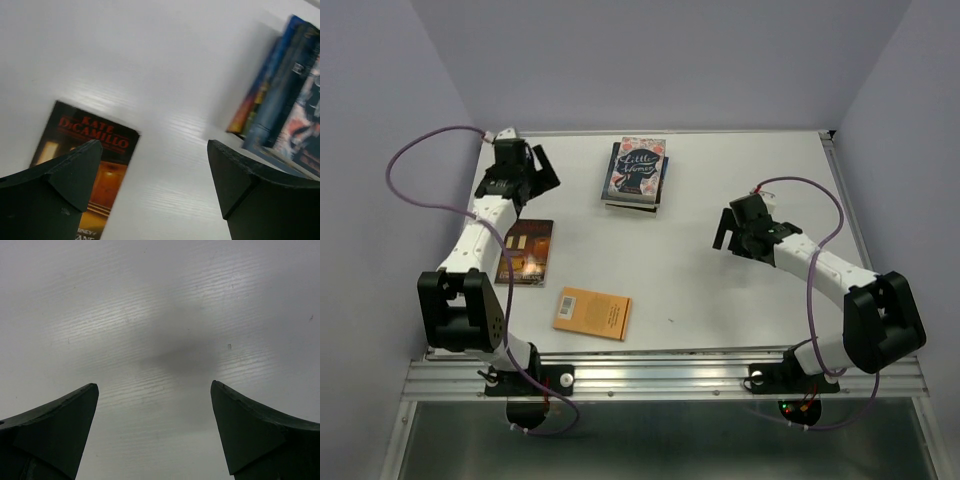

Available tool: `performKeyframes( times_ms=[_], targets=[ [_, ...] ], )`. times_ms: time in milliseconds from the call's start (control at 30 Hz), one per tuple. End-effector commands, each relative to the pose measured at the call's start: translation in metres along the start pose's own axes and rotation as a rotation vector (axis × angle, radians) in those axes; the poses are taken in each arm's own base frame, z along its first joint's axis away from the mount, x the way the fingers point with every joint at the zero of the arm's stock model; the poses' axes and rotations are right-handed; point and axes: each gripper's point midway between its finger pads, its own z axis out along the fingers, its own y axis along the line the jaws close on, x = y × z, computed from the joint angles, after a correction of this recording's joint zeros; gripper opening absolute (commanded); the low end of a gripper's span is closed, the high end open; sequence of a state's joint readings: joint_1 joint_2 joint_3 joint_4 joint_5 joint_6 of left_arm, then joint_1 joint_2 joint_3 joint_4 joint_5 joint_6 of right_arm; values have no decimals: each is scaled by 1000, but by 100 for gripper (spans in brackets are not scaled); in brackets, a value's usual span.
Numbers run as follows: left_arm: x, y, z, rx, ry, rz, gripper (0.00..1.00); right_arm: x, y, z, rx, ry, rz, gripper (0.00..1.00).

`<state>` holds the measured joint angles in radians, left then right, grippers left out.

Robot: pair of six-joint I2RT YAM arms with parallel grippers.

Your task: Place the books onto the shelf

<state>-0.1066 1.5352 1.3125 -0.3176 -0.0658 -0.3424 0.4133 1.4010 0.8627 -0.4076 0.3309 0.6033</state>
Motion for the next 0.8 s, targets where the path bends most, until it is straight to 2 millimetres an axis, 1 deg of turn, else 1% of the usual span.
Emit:
performKeyframes(
  times_ms=[0,33,67,100,167,200,233,267,300,333,367,400,433,467,500,567,667,700,733,767],
  targets=[
    [12,99,13,-255,-66,-190,99,-4,13,-2,-69,-9,-29,100],
    [17,113,14,-284,-63,-215,99,-4,14,-1,-71,-8,-32,100],
    [24,132,14,-323,-62,-240,99,-3,16,-1,-78,-1,-35,100],
    [26,141,15,-344,-69,-244,99,-2,17,0,-84,4,-38,100],
    [28,157,21,-349,-89,-250,99,-2,17,-1,-87,7,-41,100],
    [29,168,27,-343,-75,-236,99,0,17,0,-89,13,-44,100],
    [24,173,32,-327,-74,-242,99,2,17,0,-91,17,-58,100],
    [19,173,33,-321,-92,-233,99,4,17,1,-94,26,-68,100],
    [21,176,39,-314,-86,-227,99,5,17,2,-98,31,-77,100],
    [21,183,48,-316,-83,-229,99,10,17,4,-99,48,-79,100],
    [16,189,46,-325,-89,-236,99,12,17,5,-100,56,-79,100],
    [30,191,59,-305,-34,-244,99,14,19,5,-108,65,-76,100],
    [33,201,63,-319,-13,-270,99,17,18,7,-105,73,-65,100],
    [43,202,70,-301,30,-278,99,18,19,7,-107,75,-61,100],
    [61,210,82,-312,88,-285,99,18,19,7,-109,75,-59,100],
    [72,212,88,-301,139,-285,99,20,17,6,-105,73,-51,100],
    [71,205,85,-260,127,-266,99,19,15,6,-101,65,-51,100],
    [69,192,85,-180,135,-249,99,20,15,7,-101,68,-52,100],
    [70,184,86,-131,146,-237,99,19,16,8,-100,67,-55,100],
    [77,169,88,-46,183,-224,99,19,16,8,-100,67,-57,100]
  ],
)
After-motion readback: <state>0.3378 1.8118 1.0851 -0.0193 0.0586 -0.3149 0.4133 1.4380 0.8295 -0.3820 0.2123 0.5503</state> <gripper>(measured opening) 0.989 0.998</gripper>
